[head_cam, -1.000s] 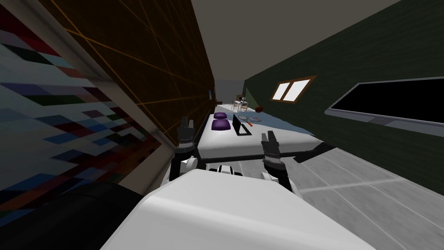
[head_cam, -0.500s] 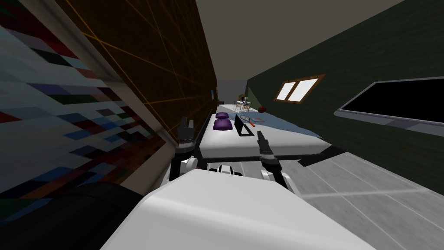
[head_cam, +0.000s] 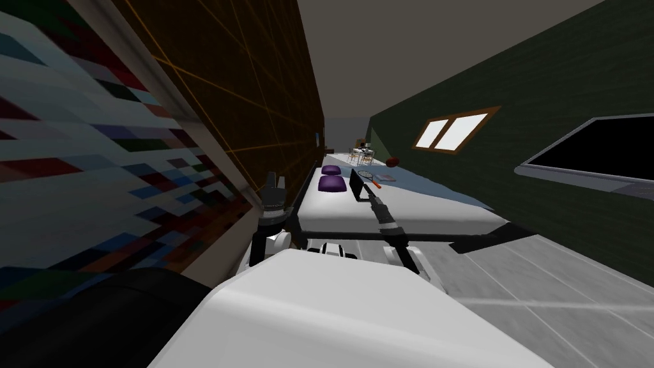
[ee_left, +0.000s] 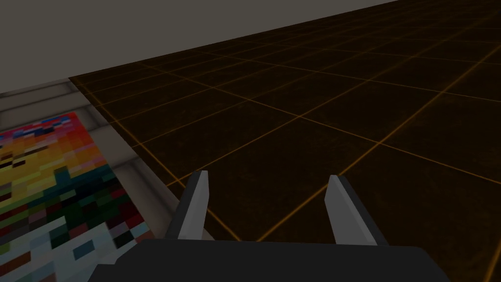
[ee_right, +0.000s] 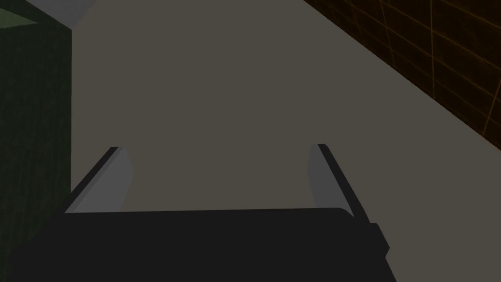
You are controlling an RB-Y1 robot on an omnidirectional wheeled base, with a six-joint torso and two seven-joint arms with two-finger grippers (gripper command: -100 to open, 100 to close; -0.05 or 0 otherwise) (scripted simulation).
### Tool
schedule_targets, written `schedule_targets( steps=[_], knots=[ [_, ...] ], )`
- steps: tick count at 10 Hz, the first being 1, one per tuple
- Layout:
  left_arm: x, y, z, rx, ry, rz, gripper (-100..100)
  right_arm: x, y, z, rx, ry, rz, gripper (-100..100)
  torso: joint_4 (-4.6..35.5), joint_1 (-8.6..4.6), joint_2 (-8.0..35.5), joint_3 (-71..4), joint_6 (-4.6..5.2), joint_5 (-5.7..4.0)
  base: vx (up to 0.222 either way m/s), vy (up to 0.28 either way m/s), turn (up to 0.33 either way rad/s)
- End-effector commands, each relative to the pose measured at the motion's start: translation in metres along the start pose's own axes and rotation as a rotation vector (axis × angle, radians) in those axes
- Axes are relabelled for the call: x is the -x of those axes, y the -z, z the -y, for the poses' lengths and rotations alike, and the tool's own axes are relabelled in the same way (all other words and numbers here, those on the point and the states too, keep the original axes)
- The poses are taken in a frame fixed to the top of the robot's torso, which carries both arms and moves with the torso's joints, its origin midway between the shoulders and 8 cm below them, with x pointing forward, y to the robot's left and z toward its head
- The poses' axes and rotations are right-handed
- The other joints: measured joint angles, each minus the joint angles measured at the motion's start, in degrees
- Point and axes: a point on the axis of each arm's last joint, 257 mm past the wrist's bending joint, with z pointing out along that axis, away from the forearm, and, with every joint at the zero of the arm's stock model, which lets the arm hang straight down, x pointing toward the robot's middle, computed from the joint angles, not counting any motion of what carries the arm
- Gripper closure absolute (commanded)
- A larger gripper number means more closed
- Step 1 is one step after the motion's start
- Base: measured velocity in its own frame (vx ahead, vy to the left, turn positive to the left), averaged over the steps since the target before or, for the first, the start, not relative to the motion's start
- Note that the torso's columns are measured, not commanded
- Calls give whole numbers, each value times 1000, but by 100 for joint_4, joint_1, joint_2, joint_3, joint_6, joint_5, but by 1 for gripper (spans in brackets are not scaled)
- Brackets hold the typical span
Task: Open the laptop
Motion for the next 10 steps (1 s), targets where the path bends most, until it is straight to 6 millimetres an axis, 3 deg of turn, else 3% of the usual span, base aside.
schedule_targets(
  steps=[1, 6, 7, 9, 10],
  knots=[
    [0, 0, 0, 0, 0, 0, 0, -12, -5, 14, -23, 112, -55, -100, 0, -2, 2, 1, 2, -1, 2, 13, 68],
    [0, 0, 0, 0, 0, 0, 0, -36, -15, 57, -79, 376, -173, -100, 0, 0, 0, 0, 0, 0, 4, 17, 91],
    [0, 0, 0, 0, 0, 0, 0, -37, -15, 57, -77, 388, -178, -100, 0, 2, -1, 0, -1, 0, 4, 14, 43],
    [0, 0, 0, 0, 0, 0, 0, -43, -19, 83, -108, 525, -234, -100, 0, 0, 1, 1, 0, 0, 2, 15, 91],
    [0, 0, 0, 0, 0, 0, 0, -44, -19, 83, -106, 537, -238, -100, 0, 1, 0, 1, -1, 0, 4, 13, 48]
  ],
)
